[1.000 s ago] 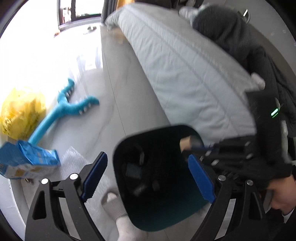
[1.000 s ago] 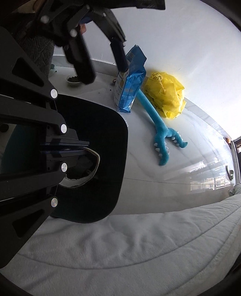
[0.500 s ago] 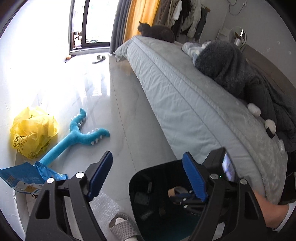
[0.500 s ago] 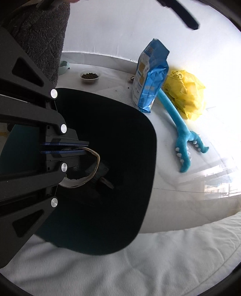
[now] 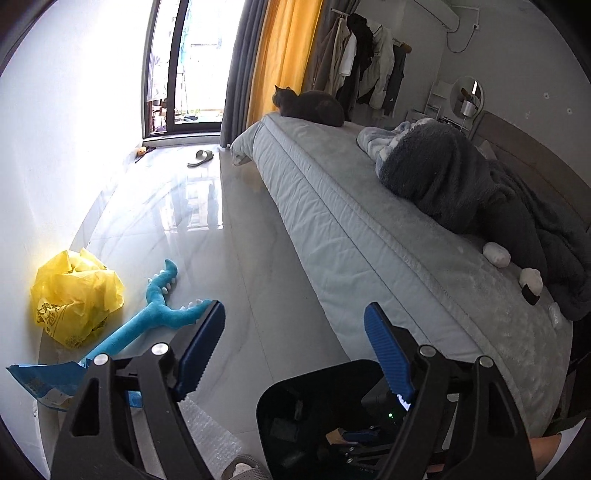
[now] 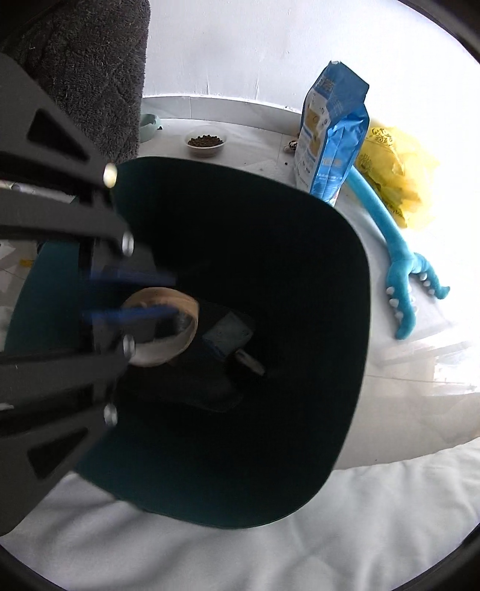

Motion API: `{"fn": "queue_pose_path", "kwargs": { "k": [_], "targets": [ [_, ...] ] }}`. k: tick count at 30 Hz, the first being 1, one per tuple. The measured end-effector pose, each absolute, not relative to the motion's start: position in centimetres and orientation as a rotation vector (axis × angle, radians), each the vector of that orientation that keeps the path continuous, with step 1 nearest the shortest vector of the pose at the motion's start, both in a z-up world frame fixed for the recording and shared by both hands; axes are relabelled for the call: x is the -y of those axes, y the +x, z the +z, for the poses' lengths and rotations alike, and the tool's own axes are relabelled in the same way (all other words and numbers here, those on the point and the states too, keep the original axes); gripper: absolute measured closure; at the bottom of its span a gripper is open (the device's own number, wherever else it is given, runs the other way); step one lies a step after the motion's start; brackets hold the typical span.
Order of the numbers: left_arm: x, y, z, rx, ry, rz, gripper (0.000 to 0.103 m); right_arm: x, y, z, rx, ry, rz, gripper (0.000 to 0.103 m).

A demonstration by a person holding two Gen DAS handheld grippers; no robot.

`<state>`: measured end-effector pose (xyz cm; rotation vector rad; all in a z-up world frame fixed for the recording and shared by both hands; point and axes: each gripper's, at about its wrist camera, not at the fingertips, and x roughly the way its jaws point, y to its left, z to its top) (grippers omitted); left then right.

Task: Collect trash
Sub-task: 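Open the left gripper over the bin while the right lowers and releases the tape core, then move both tools back over the bed toward the bubble wrap and black plastic piece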

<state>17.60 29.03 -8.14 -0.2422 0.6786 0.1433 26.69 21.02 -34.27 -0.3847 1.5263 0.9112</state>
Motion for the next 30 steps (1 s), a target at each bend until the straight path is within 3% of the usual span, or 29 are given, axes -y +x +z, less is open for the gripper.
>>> {"fn": "queue_pose_path", "kwargs": {
  "k": [2,12,30],
  "targets": [
    [-28.7,17.7,-7.5,-0.665,-0.241,0.142,0.023,-20.8,26.6,-34.0,-1.524,-0.372,0.927,0.05],
    [-26.5,18.2,-4.2,-0.554,-0.211,0.146,0.023,-19.8,26.5,-30.9,-1.477,-0.342,0.964,0.05],
    [-18.3,20.2,0.2,-0.407,-0.094,0.105,0.021,-13.1,28.3,-20.8,-1.182,-0.193,1.002,0.04]
  ]
}}
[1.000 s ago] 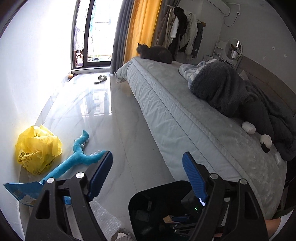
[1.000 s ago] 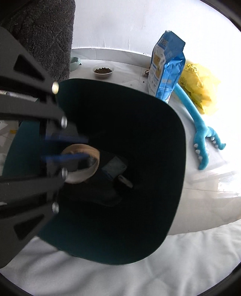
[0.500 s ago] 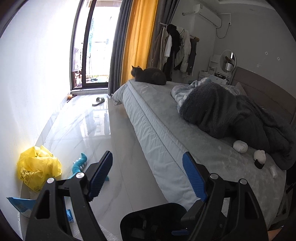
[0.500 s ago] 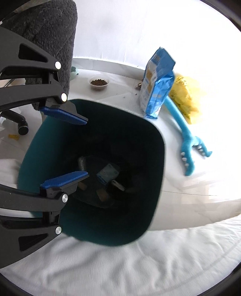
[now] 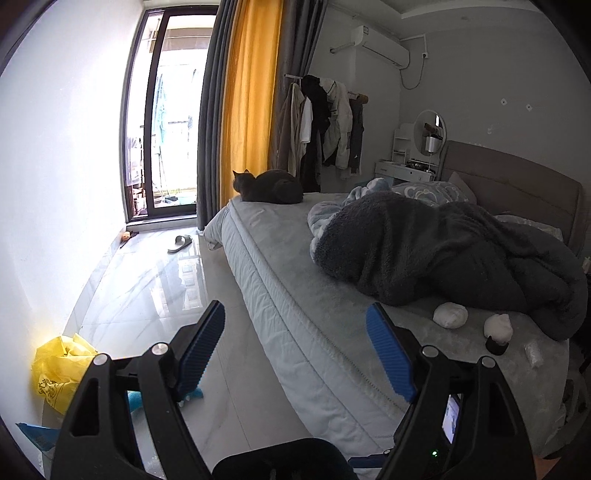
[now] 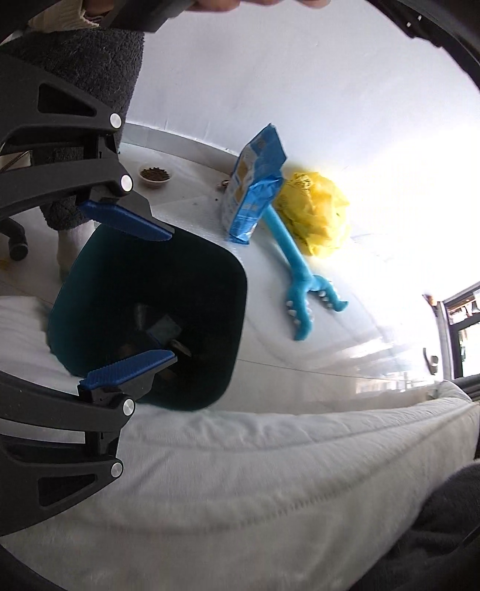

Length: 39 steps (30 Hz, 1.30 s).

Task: Collect trash
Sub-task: 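Move both tools back over the bed toward the bubble wrap and black plastic piece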

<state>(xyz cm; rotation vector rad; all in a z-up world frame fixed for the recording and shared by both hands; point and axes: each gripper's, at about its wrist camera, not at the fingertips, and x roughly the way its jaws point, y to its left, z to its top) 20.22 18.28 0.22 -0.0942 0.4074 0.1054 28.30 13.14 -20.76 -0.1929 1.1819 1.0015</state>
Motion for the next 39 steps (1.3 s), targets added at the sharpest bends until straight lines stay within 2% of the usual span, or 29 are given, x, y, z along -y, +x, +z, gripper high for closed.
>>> {"fn": "queue_pose_path", "kwargs": {
  "k": [10,19,39],
  "targets": [
    [-14.9,22.3,0.4,-0.408,-0.113,0.087,0.019,-7.9,29.3,-17.4,-1.04,-0.181,0.964,0.039],
    [-11.5,24.2,0.0,-0.43,-0.131,0.041,0.009,-1.6,31.2,-15.8,-0.932,-0.177,0.832,0.038],
    [-2.9,27.9,-2.1,-0.469,-0.11,-0.045,0.007,12.4,33.9,-15.2,-0.807,-0.19,0.516,0.036]
  ]
}}
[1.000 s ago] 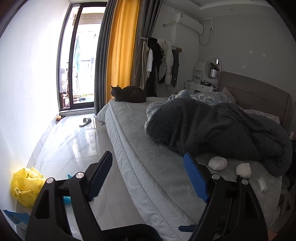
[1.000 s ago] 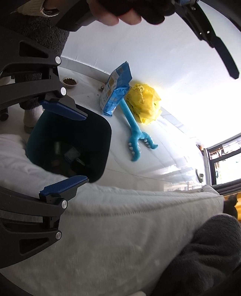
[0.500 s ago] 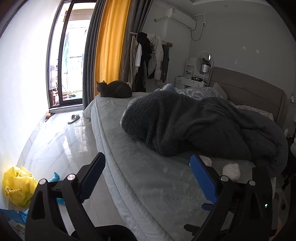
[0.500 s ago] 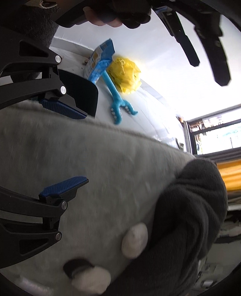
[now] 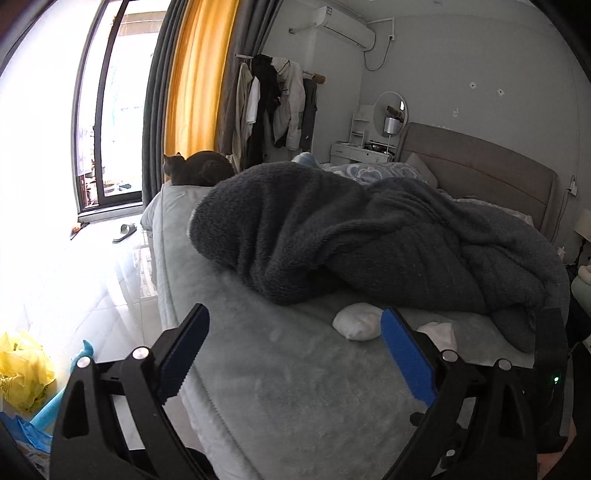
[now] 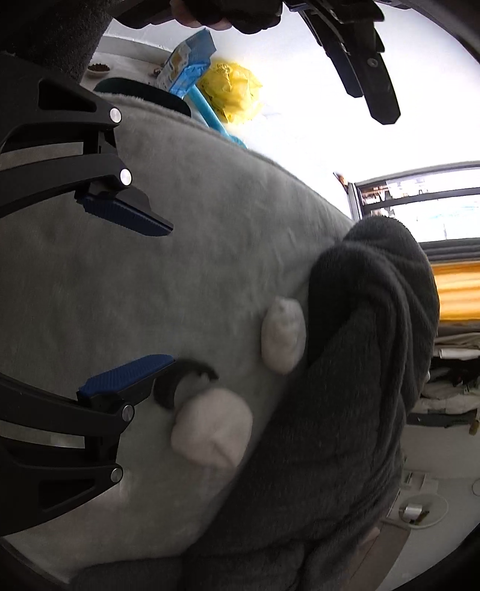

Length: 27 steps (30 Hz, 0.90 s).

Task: Collect trash
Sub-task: 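Move both tools back over the bed toward the bubble wrap and black plastic piece, then grasp the clear bubble-wrap piece with the right gripper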

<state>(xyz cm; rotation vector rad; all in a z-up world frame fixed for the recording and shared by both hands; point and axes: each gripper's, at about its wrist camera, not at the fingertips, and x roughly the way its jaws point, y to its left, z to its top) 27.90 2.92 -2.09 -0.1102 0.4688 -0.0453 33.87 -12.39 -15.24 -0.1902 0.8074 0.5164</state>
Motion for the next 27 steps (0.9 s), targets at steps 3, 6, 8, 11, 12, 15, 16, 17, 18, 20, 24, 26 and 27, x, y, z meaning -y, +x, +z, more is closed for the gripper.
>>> {"fn": "queue_pose_path", "kwargs": {
  "k": [3,6,8,11,12,15,16,17,18,20,24,26,27],
  "targets": [
    [-1.7,28.3,-2.4,-0.479,-0.106,-0.062,0.007,13.7,33.9,-15.3,-0.794,-0.202,0.47,0.036],
    [-0.4,28.8,-2.7,-0.487,-0.099,-0.079,0.007,15.3,34.0,-15.2,-0.774,-0.191,0.434,0.036],
    [0.4,29.1,-3.0,-0.495,-0.089,-0.09,0.007,16.5,33.9,-15.1,-0.759,-0.176,0.411,0.036],
    [1.4,29.5,-3.4,-0.511,-0.09,-0.116,0.007,18.1,34.2,-15.1,-0.754,-0.157,0.387,0.036],
    [1.7,29.6,-3.6,-0.516,-0.091,-0.123,0.007,18.6,34.2,-15.2,-0.754,-0.149,0.383,0.036],
    [2.6,30.0,-4.1,-0.531,-0.093,-0.138,0.007,20.2,34.3,-15.6,-0.761,-0.122,0.368,0.034],
    [2.8,30.1,-4.2,-0.534,-0.096,-0.142,0.007,20.6,34.4,-15.7,-0.765,-0.117,0.359,0.033],
    [3.1,30.3,-4.3,-0.538,-0.101,-0.146,0.007,21.0,34.4,-15.9,-0.769,-0.111,0.353,0.032],
    [3.3,30.5,-4.4,-0.543,-0.107,-0.152,0.007,21.1,34.5,-16.0,-0.772,-0.108,0.35,0.032],
    [3.8,30.6,-4.7,-0.551,-0.116,-0.162,0.007,21.8,34.5,-16.3,-0.776,-0.104,0.341,0.032],
    [4.7,31.1,-5.3,-0.57,-0.131,-0.182,0.007,22.9,34.4,-16.4,-0.773,-0.096,0.331,0.031],
    [5.2,31.3,-5.5,-0.576,-0.129,-0.19,0.007,23.5,34.5,-16.4,-0.772,-0.086,0.326,0.032],
    [5.4,31.3,-5.7,-0.579,-0.126,-0.193,0.007,23.8,34.5,-16.4,-0.773,-0.082,0.322,0.032]
  ]
}}
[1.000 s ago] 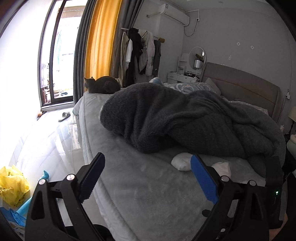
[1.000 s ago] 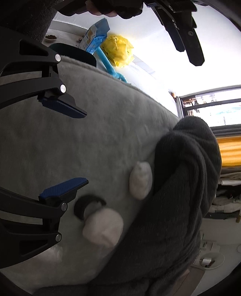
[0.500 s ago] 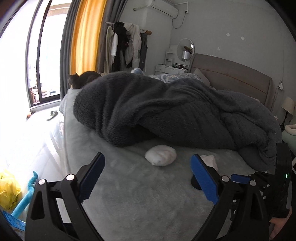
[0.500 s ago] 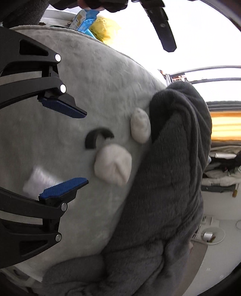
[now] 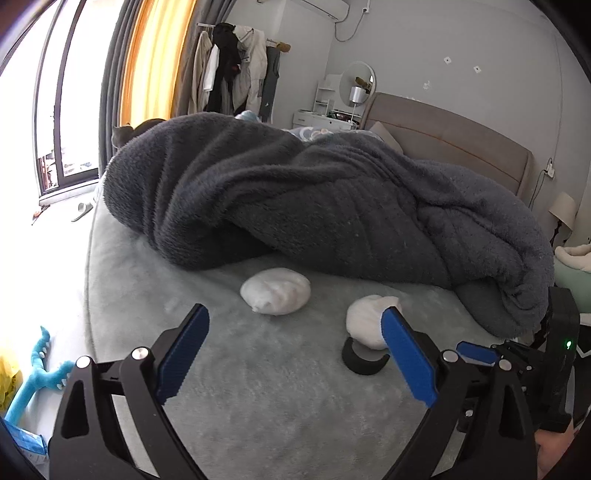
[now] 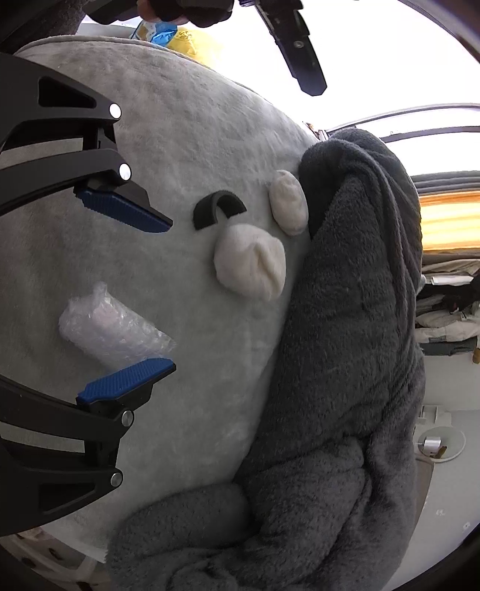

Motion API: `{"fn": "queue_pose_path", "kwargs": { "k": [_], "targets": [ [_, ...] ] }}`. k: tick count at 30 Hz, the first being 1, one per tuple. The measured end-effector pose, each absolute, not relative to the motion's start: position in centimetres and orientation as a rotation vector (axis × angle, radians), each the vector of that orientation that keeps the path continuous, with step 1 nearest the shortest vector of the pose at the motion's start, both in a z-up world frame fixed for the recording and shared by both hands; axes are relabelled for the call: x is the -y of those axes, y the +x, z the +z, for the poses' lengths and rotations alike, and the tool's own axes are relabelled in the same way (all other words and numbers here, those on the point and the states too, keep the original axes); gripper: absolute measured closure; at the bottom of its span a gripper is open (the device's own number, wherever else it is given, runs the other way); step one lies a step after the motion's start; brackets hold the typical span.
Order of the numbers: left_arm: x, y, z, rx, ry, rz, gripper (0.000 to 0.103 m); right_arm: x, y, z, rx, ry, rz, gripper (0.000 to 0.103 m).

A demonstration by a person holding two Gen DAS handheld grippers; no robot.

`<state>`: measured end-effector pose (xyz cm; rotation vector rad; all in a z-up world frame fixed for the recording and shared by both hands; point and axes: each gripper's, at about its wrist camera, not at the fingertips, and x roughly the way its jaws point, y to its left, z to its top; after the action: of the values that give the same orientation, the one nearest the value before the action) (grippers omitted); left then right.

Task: Collect trash
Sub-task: 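Grasp the clear bubble-wrap piece with the right gripper, then grasp the black curved plastic piece with the left gripper while the right holds the bubble wrap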

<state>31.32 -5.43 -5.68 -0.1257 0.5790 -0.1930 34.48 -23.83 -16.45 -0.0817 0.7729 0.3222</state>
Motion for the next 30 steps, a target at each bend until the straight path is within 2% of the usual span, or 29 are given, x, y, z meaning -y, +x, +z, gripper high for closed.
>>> {"fn": "queue_pose_path", "kwargs": {
  "k": [4,6,7,16,25,30],
  "targets": [
    [6.6,31.6,-6.3,-0.593,-0.114,-0.211,0.007,25.5,34.7,-16.8,-0.786,-0.042,0.302,0.032],
    [7.2,31.7,-6.6,-0.601,-0.108,-0.223,0.007,26.1,34.7,-17.0,-0.796,-0.032,0.287,0.04],
    [7.5,31.8,-6.7,-0.605,-0.105,-0.229,0.007,26.5,34.8,-17.1,-0.802,-0.03,0.276,0.04],
    [9.7,32.4,-8.1,-0.639,-0.085,-0.27,0.007,28.9,35.1,-18.2,-0.854,0.003,0.237,0.066],
    [11.3,33.2,-9.4,-0.668,-0.043,-0.306,0.008,30.2,34.8,-17.9,-0.838,0.046,0.276,0.069],
    [11.7,33.9,-10.3,-0.698,-0.029,-0.314,0.014,30.7,34.5,-16.9,-0.792,0.077,0.314,0.069]
  ]
}}
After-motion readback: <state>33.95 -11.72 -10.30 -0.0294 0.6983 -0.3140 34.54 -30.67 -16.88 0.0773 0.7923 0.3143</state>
